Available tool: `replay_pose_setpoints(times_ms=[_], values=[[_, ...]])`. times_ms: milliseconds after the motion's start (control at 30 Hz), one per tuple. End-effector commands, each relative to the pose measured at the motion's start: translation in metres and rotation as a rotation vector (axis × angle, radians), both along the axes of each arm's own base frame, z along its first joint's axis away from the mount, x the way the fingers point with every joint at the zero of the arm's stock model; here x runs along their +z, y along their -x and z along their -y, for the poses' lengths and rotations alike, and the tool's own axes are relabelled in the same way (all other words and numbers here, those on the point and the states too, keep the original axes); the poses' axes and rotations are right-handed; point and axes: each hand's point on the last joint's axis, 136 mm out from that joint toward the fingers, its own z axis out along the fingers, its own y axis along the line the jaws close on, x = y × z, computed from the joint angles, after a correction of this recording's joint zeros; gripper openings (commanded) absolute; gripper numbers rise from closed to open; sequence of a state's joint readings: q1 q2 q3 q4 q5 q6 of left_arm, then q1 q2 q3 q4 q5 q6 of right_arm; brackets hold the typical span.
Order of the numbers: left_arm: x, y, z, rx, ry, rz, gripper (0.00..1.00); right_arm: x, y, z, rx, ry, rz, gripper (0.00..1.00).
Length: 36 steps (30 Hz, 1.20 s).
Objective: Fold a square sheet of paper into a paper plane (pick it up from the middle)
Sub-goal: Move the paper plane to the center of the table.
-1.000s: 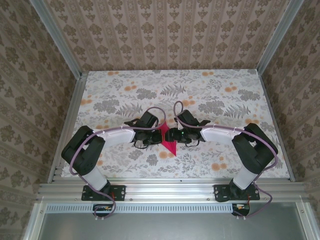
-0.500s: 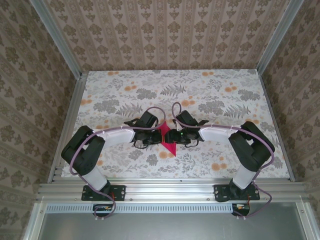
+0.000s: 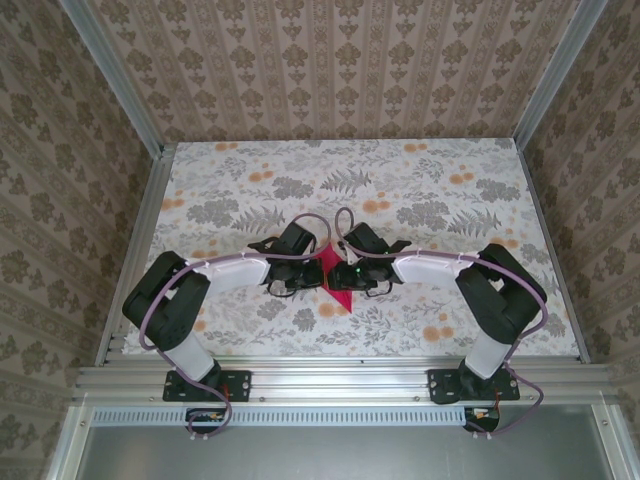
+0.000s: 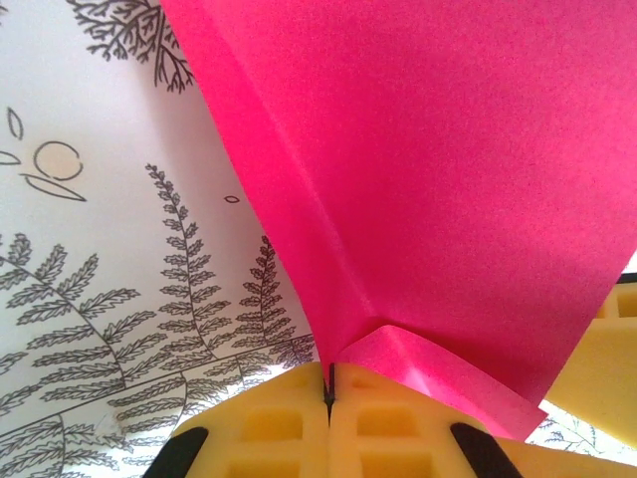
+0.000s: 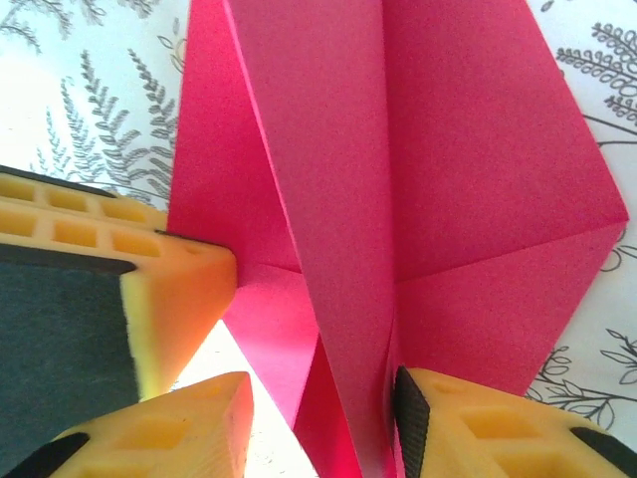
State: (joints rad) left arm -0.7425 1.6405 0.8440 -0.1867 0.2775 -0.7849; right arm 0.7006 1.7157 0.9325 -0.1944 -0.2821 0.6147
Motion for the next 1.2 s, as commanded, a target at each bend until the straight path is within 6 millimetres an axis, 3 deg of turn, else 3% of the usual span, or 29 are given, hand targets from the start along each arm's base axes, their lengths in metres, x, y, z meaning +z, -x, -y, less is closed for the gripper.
replay_pose_setpoints(times_ms=[0, 500, 700, 767, 933, 1000, 1167], values=[[0.000, 0.002, -0.004, -0.015, -0.007, -0.004, 0.00, -0.007, 0.000, 0.006, 0.017, 0.090, 0.006, 0.41], [0.001, 0.002, -0.005, -0.014, -0.005, -0.003, 0.00, -0.014, -0.001, 0.003, 0.058, 0.216, 0.024, 0.28], [0.004, 0.002, -0.004, -0.014, 0.005, 0.001, 0.00, -0.009, -0.001, 0.007, 0.054, 0.241, 0.037, 0.15], [0.009, 0.002, -0.002, -0.018, 0.021, 0.006, 0.04, -0.003, 0.000, 0.008, 0.049, 0.244, 0.045, 0.07], [0.033, 0.000, 0.000, -0.009, 0.069, 0.058, 0.26, 0.015, -0.004, 0.031, -0.021, 0.333, 0.083, 0.07], [0.045, -0.001, -0.004, 0.006, 0.080, 0.092, 0.37, 0.021, -0.003, 0.052, -0.065, 0.415, 0.086, 0.07], [0.057, -0.002, -0.027, 0.078, 0.035, 0.156, 0.46, 0.021, -0.007, 0.077, -0.137, 0.530, 0.071, 0.09]])
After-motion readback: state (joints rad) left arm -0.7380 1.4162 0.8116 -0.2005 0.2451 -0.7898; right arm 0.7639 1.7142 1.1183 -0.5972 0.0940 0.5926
